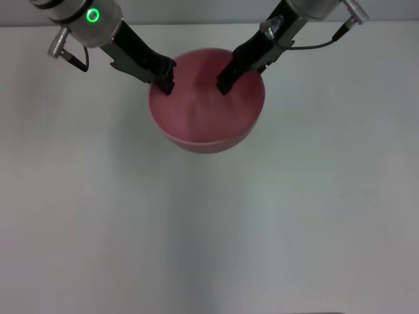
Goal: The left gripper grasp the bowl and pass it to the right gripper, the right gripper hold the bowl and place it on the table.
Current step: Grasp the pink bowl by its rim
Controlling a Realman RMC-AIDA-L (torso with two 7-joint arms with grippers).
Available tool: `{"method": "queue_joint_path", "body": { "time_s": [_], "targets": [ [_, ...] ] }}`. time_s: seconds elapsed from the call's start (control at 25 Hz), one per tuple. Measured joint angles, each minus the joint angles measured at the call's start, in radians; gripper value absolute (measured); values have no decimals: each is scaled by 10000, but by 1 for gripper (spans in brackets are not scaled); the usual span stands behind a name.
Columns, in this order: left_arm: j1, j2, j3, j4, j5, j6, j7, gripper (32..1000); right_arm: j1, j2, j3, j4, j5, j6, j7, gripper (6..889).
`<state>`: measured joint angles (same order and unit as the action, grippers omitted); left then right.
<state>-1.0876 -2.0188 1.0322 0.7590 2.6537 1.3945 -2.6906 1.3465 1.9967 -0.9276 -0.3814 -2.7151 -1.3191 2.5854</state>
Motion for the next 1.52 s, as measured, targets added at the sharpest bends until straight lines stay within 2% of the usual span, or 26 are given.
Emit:
{"method": "queue_joint_path", "body": {
  "time_s": [0.6,1.24,1.36,1.52],
  "targets": [
    [-17,-15,15,50,1,46,0,41,2,227,-524,24,-27,220,-70,840],
    [-14,-72,76,50,56,60,-1,41,171,205,-629,12,-35,205,-501,191],
    [-14,-74,78,50,56,61,0,41,213,208,-633,12,-42,196,-594,126],
    [-15,-87,79,50,56,62,9,41,243,212,-643,10,-43,165,-669,122]
  ]
}}
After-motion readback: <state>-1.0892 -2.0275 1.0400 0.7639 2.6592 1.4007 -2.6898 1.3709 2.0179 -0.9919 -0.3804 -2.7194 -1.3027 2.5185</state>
